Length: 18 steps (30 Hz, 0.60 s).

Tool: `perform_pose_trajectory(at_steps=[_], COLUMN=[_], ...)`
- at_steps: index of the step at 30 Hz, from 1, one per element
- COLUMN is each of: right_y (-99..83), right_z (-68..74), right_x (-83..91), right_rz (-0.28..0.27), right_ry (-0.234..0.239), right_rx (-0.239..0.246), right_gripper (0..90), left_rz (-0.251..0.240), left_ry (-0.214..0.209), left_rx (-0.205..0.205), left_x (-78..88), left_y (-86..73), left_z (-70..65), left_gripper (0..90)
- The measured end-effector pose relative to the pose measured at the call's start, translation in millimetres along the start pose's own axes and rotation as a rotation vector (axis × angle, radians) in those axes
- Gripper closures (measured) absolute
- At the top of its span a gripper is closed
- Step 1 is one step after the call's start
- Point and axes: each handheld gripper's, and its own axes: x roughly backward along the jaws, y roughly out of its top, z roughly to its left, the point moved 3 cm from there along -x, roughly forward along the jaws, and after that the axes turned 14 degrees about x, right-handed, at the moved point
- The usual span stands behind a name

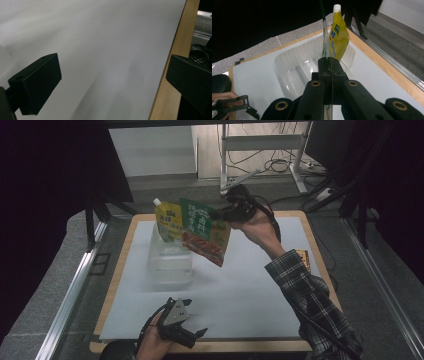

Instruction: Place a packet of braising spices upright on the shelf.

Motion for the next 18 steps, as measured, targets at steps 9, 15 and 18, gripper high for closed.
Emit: perform_pose_trajectory(at_steps=[9,15,18], right_y=[14.2,26.4,31.4], right_z=[-2.7,-5.3,-6.5], right_x=[-17.1,-32.2,-40.5], right_rz=[-0.019,-0.029,-0.032], right_ry=[0.02,0.039,0.046], right_rx=[0.021,0.034,0.035], right_gripper=[89.2,89.2,89.2], left_rz=[-0.016,-0.012,-0.013], left_ry=[0.003,0.002,0.003], left_rx=[0.017,0.01,0.008], left_x=[1.3,1.8,2.1], left_y=[0.5,0.6,0.7], left_z=[1.2,1.3,1.6], left_gripper=[0.0,0.0,0.0])
